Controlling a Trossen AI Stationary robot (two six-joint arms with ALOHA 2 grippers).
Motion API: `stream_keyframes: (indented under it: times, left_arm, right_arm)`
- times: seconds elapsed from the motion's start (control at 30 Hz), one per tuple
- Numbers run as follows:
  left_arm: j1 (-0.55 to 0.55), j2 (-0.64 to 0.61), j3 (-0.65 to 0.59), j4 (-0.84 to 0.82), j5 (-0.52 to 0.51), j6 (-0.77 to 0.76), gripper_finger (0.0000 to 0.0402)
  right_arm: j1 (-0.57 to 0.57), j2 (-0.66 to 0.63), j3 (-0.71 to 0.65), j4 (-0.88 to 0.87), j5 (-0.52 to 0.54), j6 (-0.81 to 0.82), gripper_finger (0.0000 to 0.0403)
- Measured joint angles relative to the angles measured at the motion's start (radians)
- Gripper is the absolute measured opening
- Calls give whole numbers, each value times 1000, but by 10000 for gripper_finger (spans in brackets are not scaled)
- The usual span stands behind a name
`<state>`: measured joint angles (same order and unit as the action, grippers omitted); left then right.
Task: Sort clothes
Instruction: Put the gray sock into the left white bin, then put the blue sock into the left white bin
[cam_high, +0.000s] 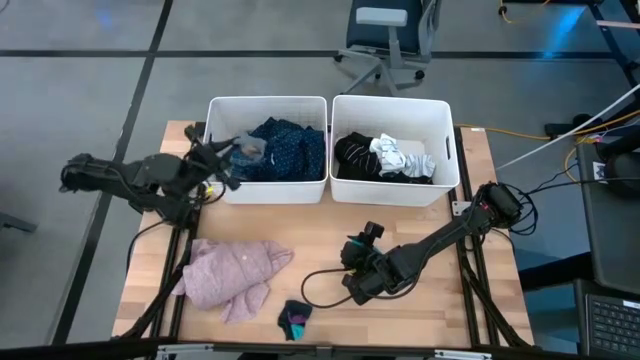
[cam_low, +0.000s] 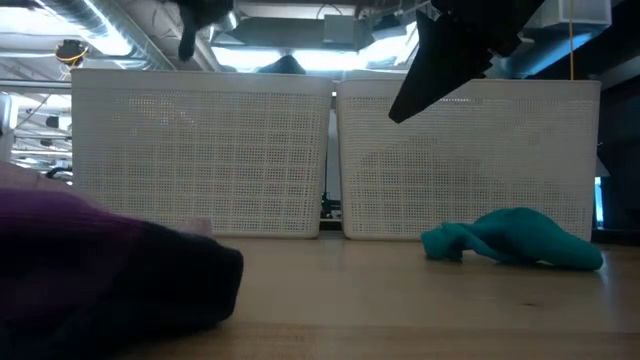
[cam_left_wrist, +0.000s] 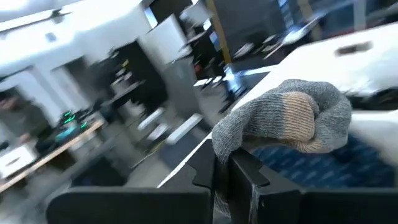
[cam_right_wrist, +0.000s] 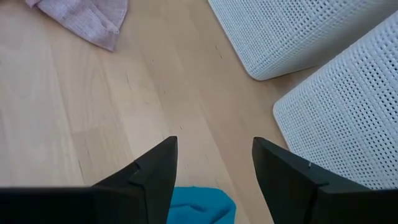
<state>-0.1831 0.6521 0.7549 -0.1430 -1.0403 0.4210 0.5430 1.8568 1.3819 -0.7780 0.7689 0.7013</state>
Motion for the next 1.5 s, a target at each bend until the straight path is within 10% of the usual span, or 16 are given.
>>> stream_keyframes:
  times: [0.73,1.23,1.5]
  left_arm:
    - [244,58,-79,-174,38,-250,77]
    - [239,57,92,-448,595,-539,177]
    - [101,78,-41,-236,849,-561,177]
  right_arm:
    - [0,0,-23,29,41,-1,209]
    - [0,0,-23,100,50,-2,209]
    - [0,0,-23,103,17,2,209]
